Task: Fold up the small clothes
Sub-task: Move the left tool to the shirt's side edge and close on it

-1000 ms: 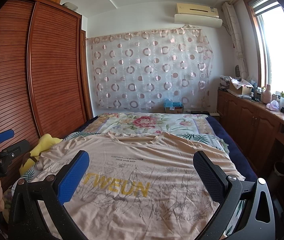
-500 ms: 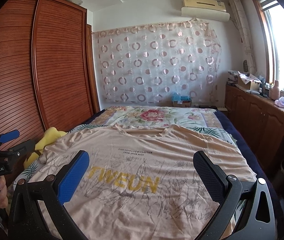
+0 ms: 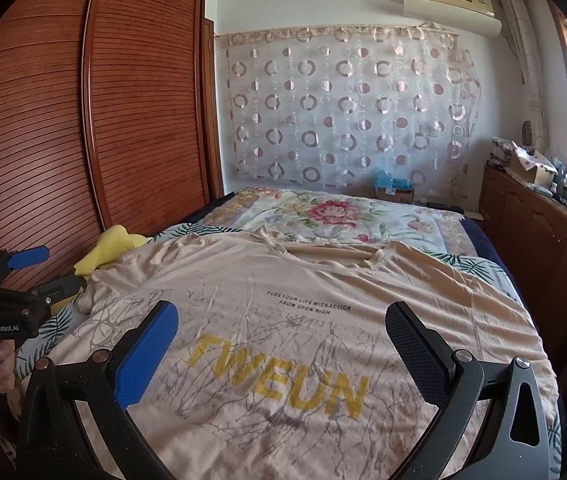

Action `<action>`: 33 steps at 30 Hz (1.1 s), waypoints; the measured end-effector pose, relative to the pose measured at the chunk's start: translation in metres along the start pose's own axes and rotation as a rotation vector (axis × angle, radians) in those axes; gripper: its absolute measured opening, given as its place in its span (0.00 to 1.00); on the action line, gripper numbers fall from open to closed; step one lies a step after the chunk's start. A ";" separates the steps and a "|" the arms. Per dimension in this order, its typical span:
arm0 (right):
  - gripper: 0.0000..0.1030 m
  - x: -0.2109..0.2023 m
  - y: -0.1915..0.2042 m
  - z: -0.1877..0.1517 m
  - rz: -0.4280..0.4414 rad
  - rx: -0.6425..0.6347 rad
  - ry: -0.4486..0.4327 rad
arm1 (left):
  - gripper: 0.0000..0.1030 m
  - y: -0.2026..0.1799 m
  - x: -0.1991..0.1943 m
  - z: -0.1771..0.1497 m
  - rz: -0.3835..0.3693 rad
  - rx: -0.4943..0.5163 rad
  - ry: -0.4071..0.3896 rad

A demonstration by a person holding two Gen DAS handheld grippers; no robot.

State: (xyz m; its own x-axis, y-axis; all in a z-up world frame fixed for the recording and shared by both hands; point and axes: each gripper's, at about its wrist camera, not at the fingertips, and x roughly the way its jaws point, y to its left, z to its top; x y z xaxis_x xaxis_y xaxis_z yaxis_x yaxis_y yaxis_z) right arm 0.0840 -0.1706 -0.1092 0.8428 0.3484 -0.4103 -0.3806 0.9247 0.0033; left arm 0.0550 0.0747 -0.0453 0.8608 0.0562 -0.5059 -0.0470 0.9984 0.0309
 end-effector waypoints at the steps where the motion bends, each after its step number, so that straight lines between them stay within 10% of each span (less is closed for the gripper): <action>1: 1.00 0.002 -0.003 0.002 0.004 0.001 0.002 | 1.00 0.003 0.003 0.001 -0.003 -0.003 0.005; 33: 1.00 0.099 0.002 0.043 0.115 -0.060 0.340 | 0.90 0.160 0.140 -0.003 -0.143 -0.110 0.280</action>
State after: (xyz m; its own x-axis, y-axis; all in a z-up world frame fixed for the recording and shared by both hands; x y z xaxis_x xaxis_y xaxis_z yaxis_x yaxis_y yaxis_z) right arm 0.1830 -0.1275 -0.1102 0.6226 0.3695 -0.6899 -0.4957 0.8683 0.0177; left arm 0.1669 0.2422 -0.1139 0.6909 -0.1016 -0.7158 -0.0027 0.9897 -0.1431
